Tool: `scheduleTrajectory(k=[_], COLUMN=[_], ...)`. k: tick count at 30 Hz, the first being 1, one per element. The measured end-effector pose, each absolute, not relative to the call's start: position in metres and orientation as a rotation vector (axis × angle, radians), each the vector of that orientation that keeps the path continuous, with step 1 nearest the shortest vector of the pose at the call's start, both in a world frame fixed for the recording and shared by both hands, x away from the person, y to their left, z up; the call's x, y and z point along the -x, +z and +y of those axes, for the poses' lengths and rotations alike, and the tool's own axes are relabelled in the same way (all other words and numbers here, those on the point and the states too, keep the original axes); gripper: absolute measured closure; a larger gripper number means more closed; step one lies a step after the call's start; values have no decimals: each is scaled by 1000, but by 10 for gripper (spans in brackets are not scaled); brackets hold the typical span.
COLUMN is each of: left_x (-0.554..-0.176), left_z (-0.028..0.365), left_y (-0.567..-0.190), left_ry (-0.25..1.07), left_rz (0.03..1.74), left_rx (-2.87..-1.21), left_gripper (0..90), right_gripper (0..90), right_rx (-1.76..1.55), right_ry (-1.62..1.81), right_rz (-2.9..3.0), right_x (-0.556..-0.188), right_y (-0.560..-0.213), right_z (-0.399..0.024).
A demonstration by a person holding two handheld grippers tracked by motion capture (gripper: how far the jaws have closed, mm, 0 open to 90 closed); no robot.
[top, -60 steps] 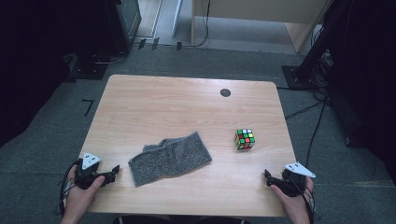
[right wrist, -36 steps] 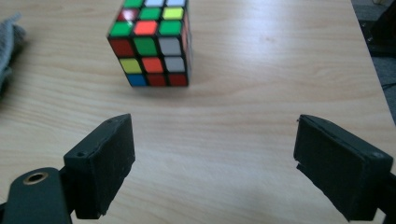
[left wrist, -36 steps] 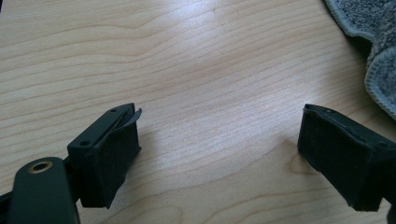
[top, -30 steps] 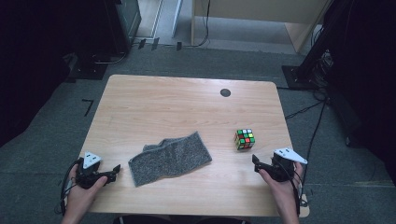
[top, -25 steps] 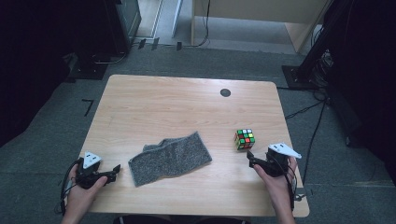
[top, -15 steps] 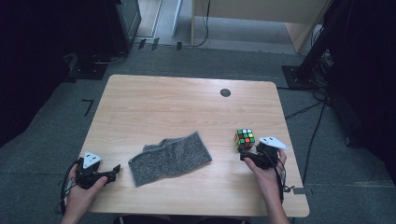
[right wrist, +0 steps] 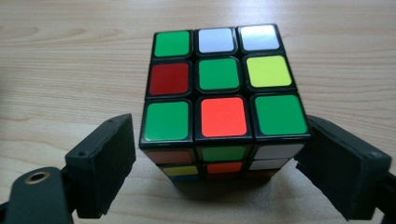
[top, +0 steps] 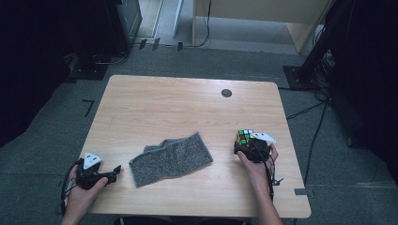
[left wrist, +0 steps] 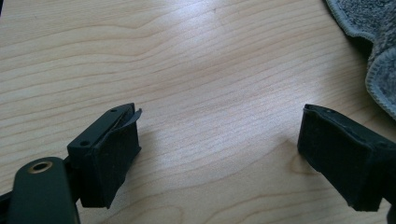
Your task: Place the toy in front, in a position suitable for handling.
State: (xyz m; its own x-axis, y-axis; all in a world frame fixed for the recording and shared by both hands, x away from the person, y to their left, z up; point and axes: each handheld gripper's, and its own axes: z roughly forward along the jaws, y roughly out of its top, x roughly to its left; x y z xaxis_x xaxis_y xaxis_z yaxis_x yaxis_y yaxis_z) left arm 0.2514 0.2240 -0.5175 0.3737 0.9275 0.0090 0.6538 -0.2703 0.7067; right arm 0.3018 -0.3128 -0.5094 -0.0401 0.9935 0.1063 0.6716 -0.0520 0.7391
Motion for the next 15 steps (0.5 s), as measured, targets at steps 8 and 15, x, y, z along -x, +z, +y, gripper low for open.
scheduleTrajectory(k=[8, 15], left_x=[-251, -251], left_z=[224, 224], left_y=[-517, -517], left_ry=[570, 569], left_rz=[1354, 1351], left_rx=[-2025, -2028], left_gripper=[123, 120], right_gripper=[310, 332], right_rx=[-1795, -1796], right_ry=[877, 899], right_rz=[1739, 1695], right_x=[-307, -300], right_y=[-518, -516], right_z=[-312, -315])
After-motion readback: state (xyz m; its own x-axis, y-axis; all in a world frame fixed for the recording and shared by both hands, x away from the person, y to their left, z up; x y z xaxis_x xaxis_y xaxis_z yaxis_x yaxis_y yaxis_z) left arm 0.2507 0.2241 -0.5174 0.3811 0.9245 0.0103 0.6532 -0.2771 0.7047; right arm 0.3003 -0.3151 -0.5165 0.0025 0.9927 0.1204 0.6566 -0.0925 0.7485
